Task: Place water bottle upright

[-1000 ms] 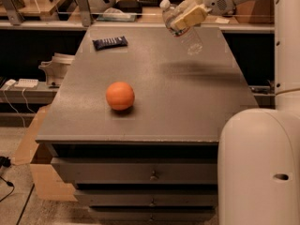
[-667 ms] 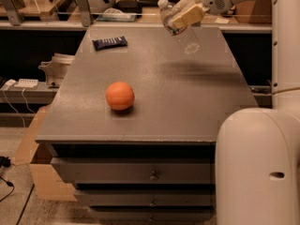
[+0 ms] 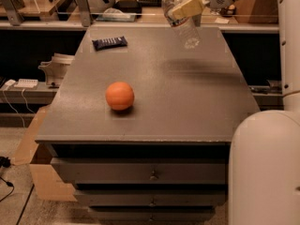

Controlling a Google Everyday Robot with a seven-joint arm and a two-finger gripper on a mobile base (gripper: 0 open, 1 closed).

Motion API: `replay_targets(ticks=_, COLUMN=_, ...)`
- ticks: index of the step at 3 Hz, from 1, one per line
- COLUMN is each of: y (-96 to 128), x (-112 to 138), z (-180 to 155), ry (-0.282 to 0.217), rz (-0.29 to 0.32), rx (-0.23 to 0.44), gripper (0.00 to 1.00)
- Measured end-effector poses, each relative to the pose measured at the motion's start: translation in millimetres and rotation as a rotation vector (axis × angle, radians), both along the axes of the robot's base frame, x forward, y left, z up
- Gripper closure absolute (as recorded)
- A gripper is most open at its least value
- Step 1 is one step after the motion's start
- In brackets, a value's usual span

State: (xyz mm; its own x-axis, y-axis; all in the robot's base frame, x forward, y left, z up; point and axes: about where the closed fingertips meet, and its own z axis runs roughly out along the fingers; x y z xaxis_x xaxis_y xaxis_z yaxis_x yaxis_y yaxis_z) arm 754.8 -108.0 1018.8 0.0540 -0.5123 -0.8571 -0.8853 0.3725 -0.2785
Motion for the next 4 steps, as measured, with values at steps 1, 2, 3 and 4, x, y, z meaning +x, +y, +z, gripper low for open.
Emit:
replay_targets(ticks=1, y=-5.9, x=3.2, z=8.6, ry=-0.021, rz=-0.070, rx=0.065, gripper=1.00)
replay_targets(ticks=2, y=-14.3, x=-5.1, z=10.0, ry=-0.061, rz=-0.120, rx=0.156, gripper=1.00)
replay_targets(ticks=3, y=-12.7, x=-13.6, z=-2.0, ry=-0.099, rz=-0.157, rx=0.234, gripper=1.00)
replay_targets(ticks=4, y=-10.4, x=-18.8, z=-14.8, ry=-0.139, rz=-0.194, rx=0.276, gripper=1.00)
